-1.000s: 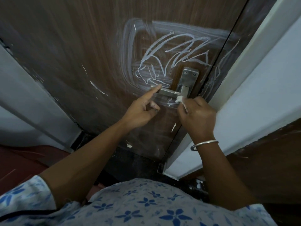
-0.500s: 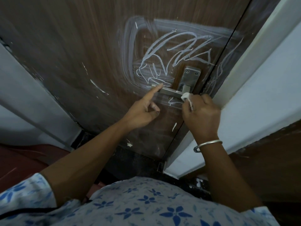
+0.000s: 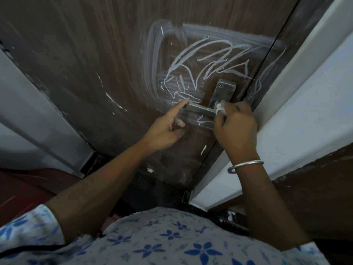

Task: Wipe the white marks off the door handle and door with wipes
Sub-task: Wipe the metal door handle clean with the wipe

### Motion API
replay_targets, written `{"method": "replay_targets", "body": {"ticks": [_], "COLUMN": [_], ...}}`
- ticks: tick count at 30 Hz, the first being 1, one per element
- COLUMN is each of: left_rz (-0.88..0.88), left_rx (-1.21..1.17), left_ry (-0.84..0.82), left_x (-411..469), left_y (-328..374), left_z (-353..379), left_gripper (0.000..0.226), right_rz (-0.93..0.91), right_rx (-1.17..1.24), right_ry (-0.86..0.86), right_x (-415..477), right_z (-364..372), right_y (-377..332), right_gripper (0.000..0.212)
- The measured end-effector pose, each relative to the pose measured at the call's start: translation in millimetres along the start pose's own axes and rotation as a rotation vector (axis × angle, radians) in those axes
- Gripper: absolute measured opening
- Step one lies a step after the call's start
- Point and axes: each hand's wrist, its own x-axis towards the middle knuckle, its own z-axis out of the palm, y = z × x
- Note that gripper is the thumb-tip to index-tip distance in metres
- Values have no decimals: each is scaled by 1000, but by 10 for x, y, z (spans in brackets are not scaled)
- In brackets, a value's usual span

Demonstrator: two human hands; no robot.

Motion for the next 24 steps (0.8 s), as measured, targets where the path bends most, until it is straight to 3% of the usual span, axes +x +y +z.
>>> {"method": "replay_targets", "body": {"ticks": [4,6,10,14,18,22,24], "left_rz": [15,27,35,50,45,58,58], "left_rx": [-41,-56,-35,-40,-33,-19,-19], "left_ry": [70,97,134,154,184,174,169], "left_x": [7,11,19,19,36,52,57], "left_y": [-15,-10,-11,-10,-17,9,21], "left_z": [-26,-20,17,29,35,90,102], "left_gripper": [84,87,90,92,93,94,95], "right_rz": [-16,-35,-63,214,544,617,539], "right_rx": [-63,-113,-132,104,606,737,701], "right_ry": [-77,-80,-28,-109,-246,-315,-316], "right_x": [-33,-10,-83,-85,-82,-142,-160], "right_z": [4,-15,7,97,154,151,121], "right_y": [42,42,-3,74,107,51,-26], "right_gripper": [26,16,18,24,24,26,20]}}
